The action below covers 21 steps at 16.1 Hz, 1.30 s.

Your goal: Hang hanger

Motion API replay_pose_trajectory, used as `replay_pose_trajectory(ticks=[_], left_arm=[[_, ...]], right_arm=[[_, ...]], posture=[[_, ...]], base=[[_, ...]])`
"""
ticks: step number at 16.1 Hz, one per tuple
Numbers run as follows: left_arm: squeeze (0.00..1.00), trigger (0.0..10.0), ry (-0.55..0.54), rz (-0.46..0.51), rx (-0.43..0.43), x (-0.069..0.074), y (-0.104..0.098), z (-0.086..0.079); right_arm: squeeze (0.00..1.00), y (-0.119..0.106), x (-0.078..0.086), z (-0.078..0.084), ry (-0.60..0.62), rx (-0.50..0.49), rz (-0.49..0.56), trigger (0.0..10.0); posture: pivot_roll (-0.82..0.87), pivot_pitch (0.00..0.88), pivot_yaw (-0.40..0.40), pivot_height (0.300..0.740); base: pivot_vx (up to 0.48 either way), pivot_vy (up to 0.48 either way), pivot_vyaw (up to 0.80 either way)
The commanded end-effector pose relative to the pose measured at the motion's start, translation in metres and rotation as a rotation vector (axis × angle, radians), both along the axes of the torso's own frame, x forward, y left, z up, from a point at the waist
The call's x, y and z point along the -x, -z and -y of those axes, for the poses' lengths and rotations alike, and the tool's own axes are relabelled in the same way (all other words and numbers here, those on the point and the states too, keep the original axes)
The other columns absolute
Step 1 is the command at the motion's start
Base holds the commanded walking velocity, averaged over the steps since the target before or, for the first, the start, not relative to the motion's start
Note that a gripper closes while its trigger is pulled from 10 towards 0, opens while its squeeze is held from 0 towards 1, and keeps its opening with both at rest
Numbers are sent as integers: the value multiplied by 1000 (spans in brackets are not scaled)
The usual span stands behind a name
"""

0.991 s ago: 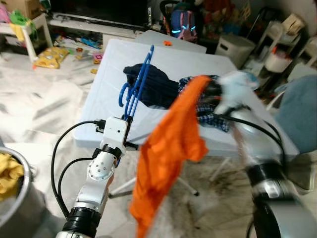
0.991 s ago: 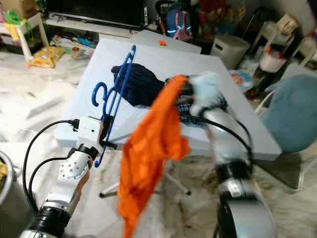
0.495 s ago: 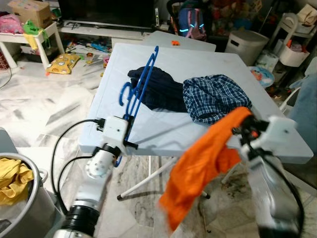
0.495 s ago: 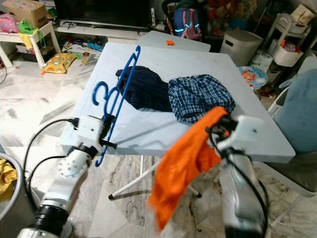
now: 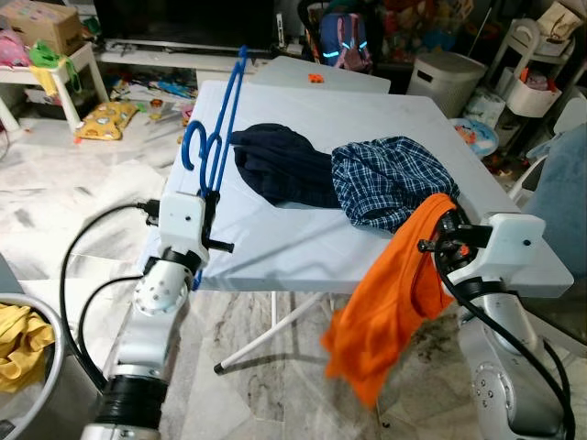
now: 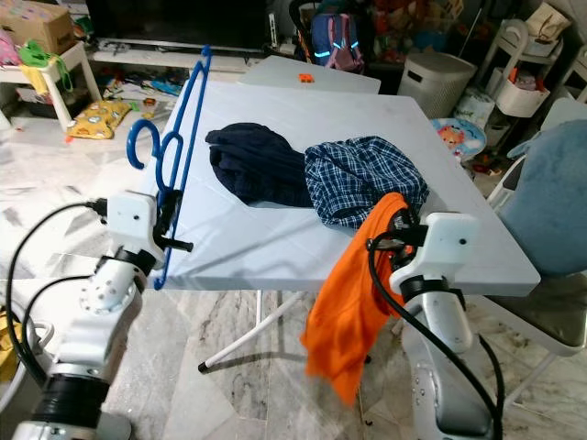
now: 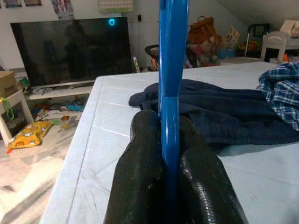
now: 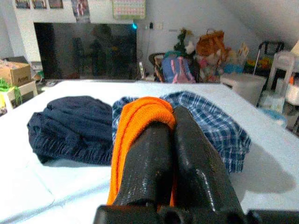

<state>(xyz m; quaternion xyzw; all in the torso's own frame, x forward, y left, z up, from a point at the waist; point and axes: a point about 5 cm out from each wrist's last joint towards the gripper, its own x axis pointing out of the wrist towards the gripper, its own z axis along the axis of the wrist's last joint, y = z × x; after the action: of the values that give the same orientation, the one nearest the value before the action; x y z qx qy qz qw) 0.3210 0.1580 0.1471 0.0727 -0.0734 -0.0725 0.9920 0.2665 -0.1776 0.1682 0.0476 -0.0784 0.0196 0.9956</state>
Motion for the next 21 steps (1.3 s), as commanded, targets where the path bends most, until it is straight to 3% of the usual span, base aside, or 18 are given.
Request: replay_pose_trajectory(ticks=[1,4,13,21], left_arm=[[0,10000,27,43,6,-4,-16,3],[0,10000,44,38,23,-6,-19,6],[0,10000,72,12,33,-7,-12,13],[0,10000,117,-22,-49,-11,-11,7]], right_arm=[[0,-8,2,-2,-9,5,24,10000],[0,-9,0,-8,-32,18,24,10000],[0,-10,-3,-9,-40,23,29,10000],[0,1,-6,-9,-31,21,-5,10000]], posture=[[156,0,-115,740],[152,0,-109,740],[157,0,-112,740],[219,0,-104,740]], base=[[0,0,0],[0,0,0],[278,0,0],[300,0,0]])
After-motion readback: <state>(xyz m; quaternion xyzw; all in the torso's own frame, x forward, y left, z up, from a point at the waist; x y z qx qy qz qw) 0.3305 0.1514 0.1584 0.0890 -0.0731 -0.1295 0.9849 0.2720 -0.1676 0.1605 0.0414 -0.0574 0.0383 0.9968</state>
